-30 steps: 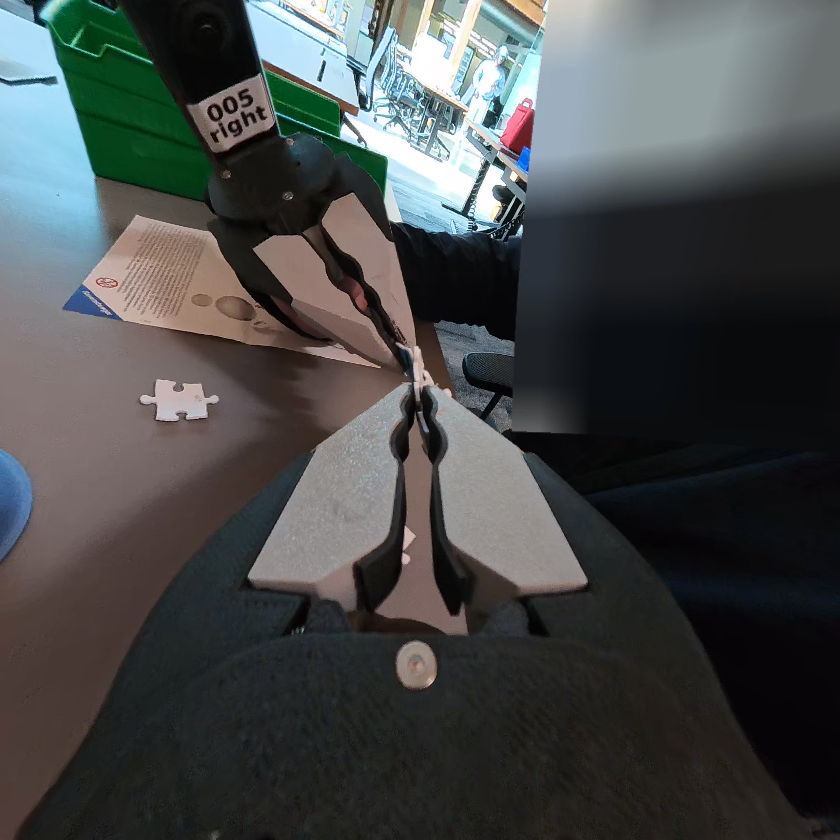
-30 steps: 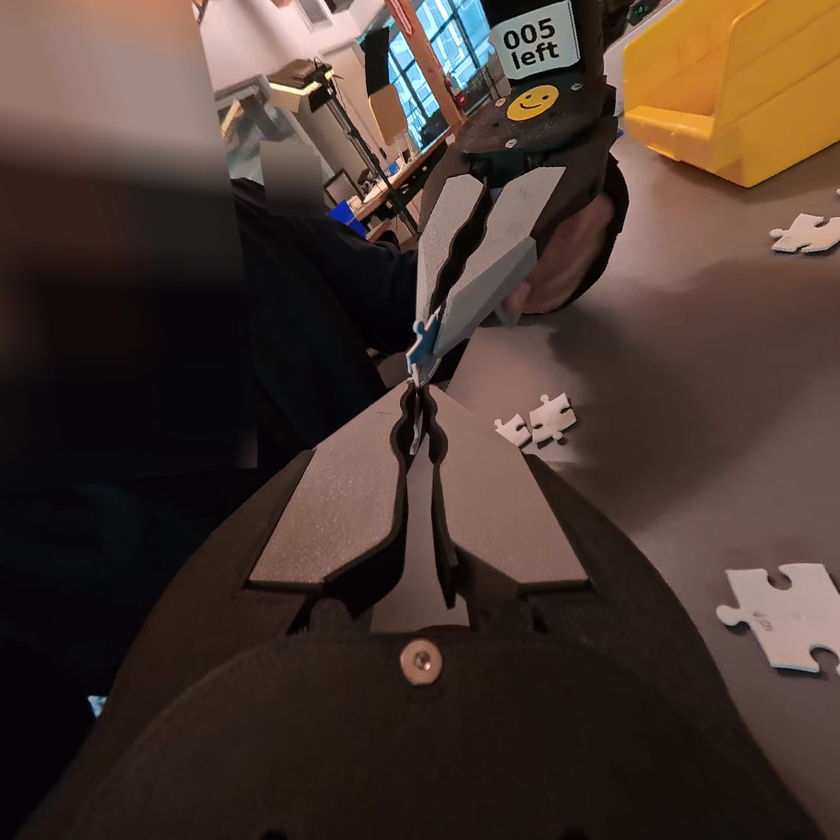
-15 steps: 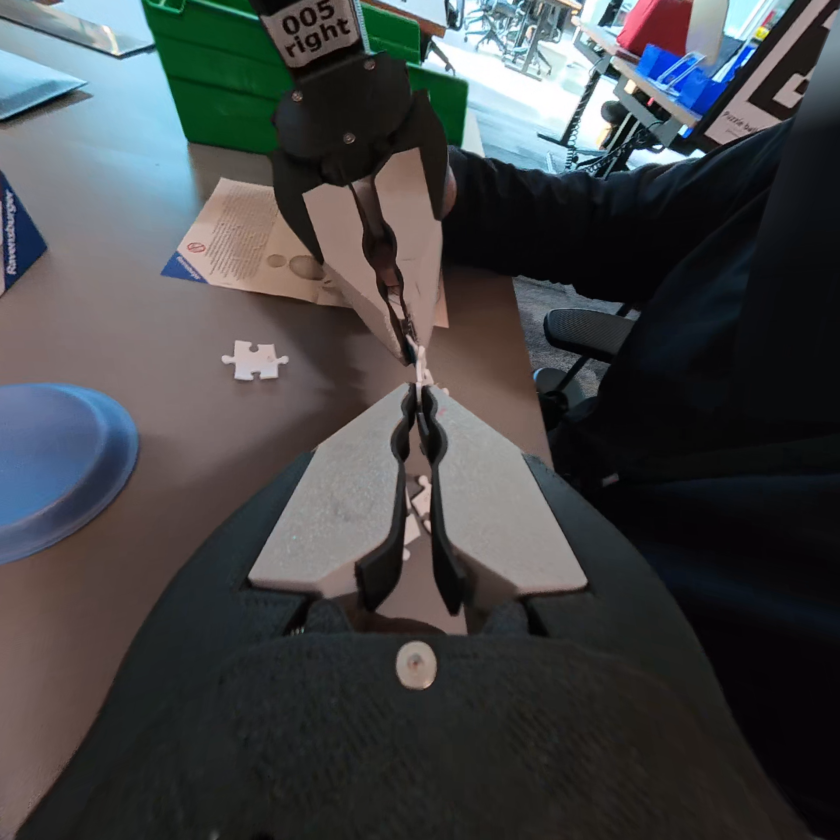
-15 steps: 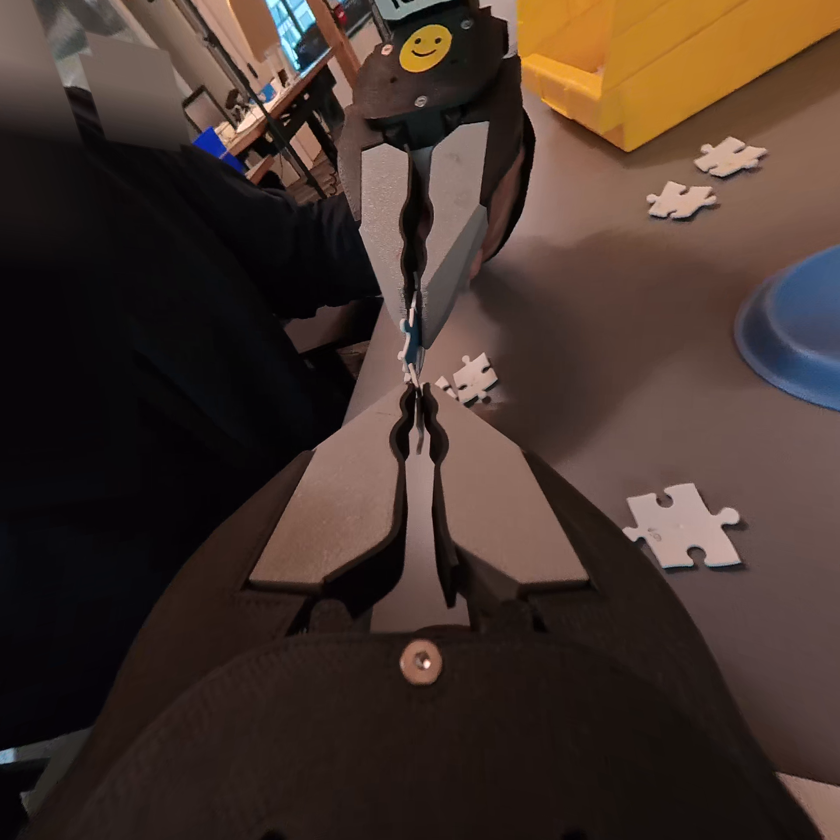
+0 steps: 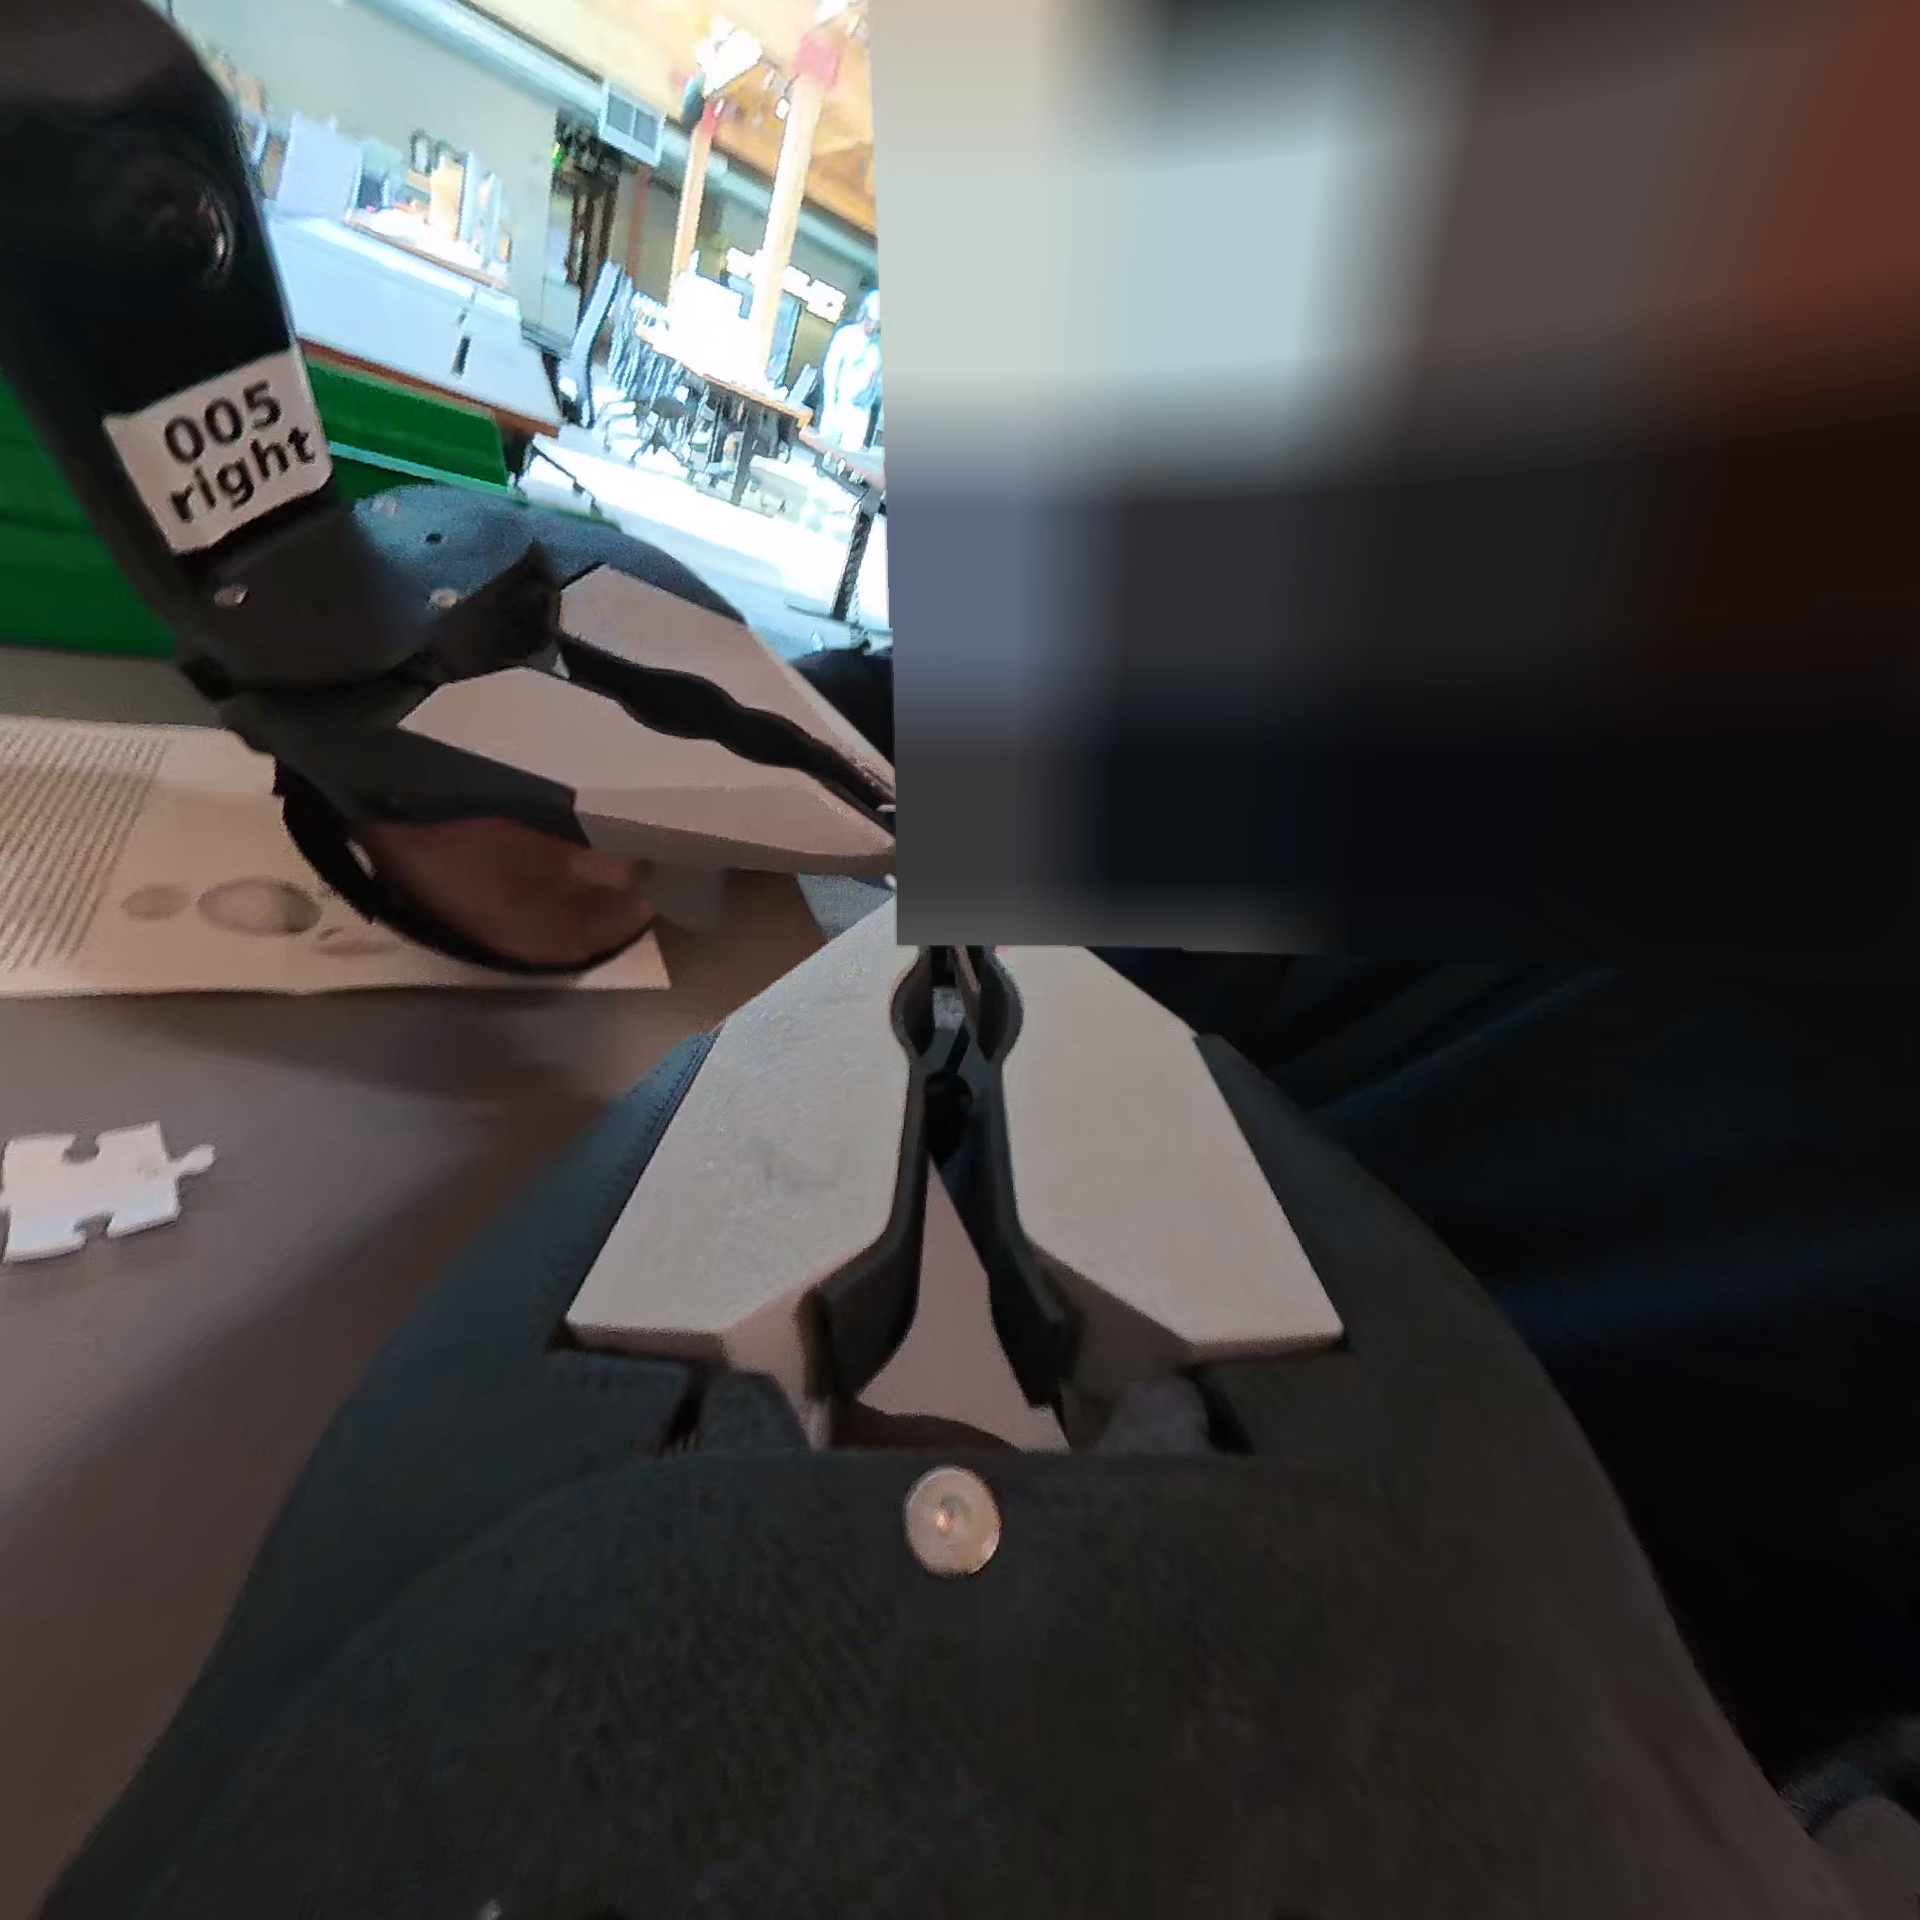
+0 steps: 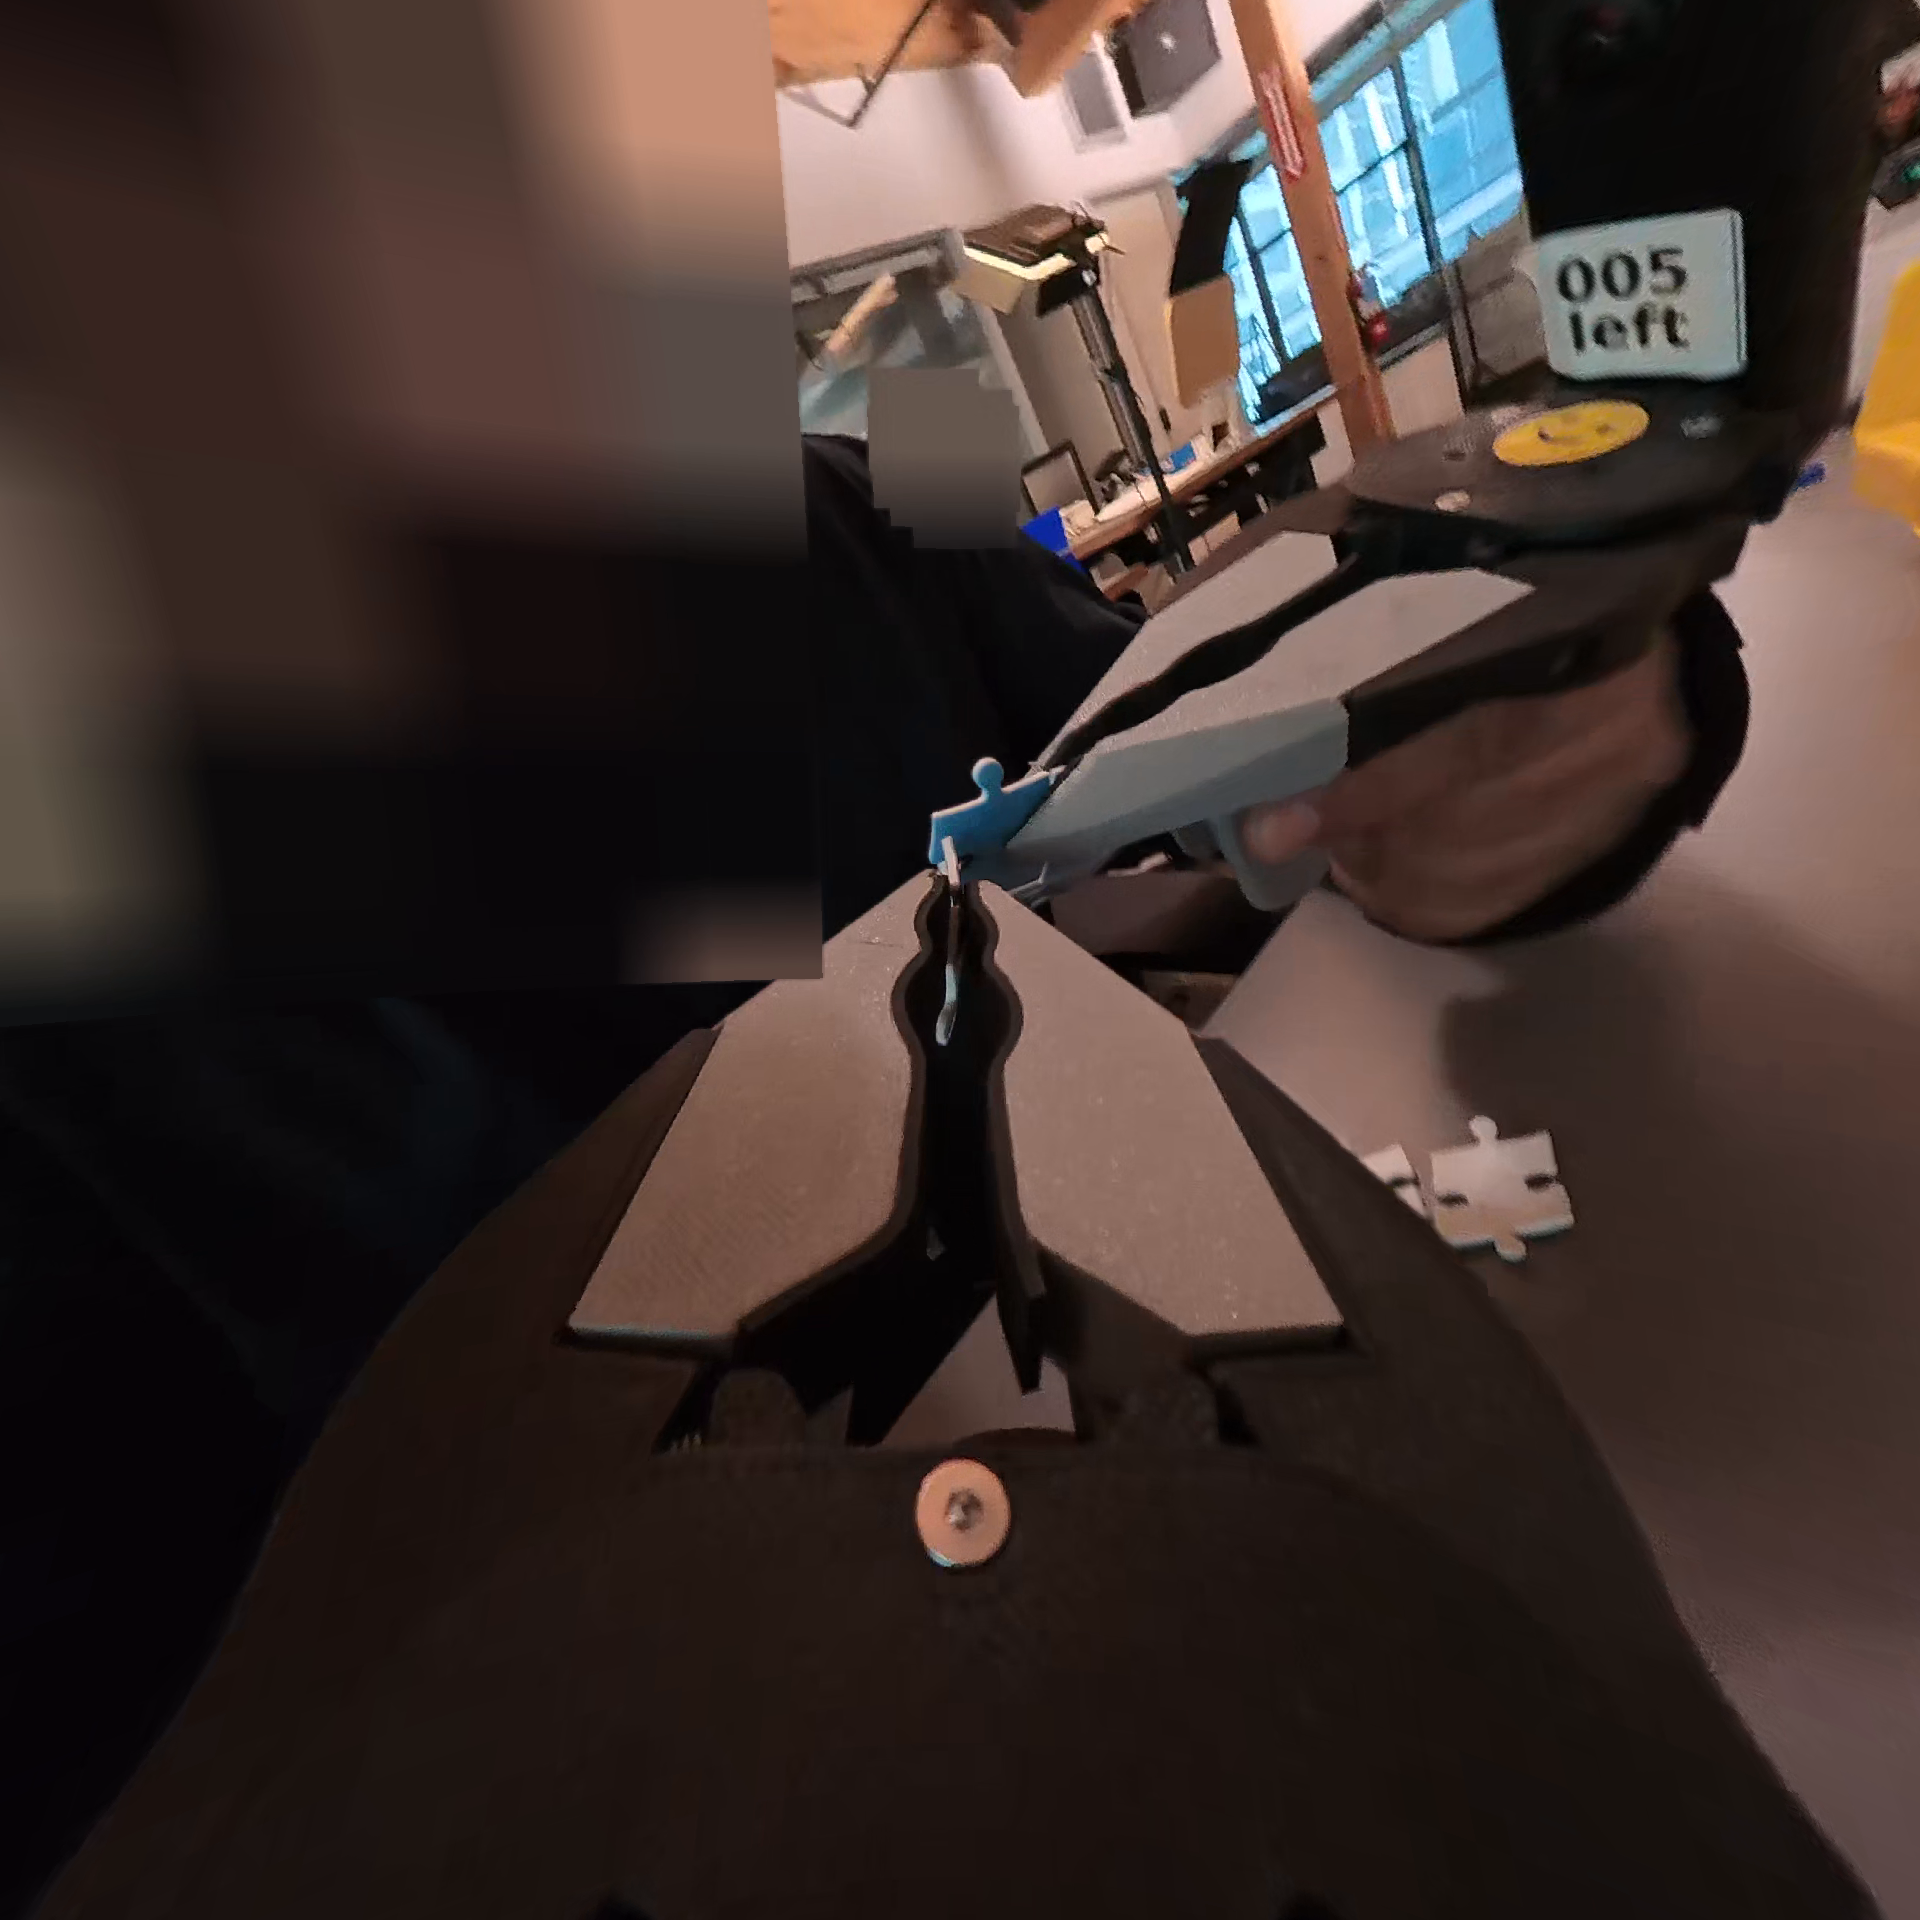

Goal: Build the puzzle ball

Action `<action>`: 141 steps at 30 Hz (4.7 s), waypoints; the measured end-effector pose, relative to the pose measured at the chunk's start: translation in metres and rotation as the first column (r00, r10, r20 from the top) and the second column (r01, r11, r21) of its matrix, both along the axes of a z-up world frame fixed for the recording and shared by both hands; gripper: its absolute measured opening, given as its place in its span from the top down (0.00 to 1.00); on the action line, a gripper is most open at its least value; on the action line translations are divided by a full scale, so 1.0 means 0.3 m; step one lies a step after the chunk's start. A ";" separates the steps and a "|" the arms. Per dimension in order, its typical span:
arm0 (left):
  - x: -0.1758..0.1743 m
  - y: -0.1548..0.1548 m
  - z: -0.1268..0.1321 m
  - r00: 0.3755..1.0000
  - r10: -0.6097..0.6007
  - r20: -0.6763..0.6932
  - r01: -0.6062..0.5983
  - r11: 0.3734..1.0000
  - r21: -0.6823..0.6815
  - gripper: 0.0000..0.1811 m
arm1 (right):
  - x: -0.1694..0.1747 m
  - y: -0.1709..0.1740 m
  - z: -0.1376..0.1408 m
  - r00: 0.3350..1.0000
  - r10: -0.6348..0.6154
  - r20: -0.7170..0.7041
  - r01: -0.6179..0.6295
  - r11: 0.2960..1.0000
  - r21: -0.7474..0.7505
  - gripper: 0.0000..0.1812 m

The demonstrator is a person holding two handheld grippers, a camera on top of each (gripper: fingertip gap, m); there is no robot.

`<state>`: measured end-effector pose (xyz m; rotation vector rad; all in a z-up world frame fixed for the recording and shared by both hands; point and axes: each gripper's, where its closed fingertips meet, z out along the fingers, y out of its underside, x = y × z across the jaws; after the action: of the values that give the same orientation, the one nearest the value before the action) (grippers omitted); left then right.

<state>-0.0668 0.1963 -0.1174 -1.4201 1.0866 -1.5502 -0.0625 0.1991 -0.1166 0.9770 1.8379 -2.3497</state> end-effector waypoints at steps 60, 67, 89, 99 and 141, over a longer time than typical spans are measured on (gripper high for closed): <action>-0.066 0.161 -0.097 0.902 0.375 -0.215 -0.330 0.918 0.218 1.00 | -0.051 0.165 -0.097 0.927 -0.357 0.113 0.323 0.915 0.242 0.98; -0.062 0.153 -0.074 0.923 0.345 -0.170 -0.320 0.934 0.158 1.00 | -0.059 0.164 -0.090 0.937 -0.332 0.109 0.311 0.934 0.174 1.00; -0.103 0.272 -0.183 0.852 0.430 -0.297 -0.466 0.883 -0.059 1.00 | -0.151 0.236 -0.210 0.825 -0.526 0.206 0.446 0.831 0.332 1.00; -0.127 0.280 -0.190 0.867 0.403 -0.292 -0.462 0.870 -0.171 0.90 | -0.154 0.315 -0.161 0.769 -0.612 0.183 0.568 0.786 0.243 1.00; -0.118 0.237 -0.223 0.874 0.336 -0.351 -0.407 0.901 -0.149 1.00 | -0.095 0.368 -0.304 0.684 -0.632 0.364 0.493 0.769 0.406 1.00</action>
<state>-0.1023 0.2675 -0.1844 -1.9551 0.7651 -1.2109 -0.0910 0.3096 -0.2079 2.2285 1.8460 -1.7848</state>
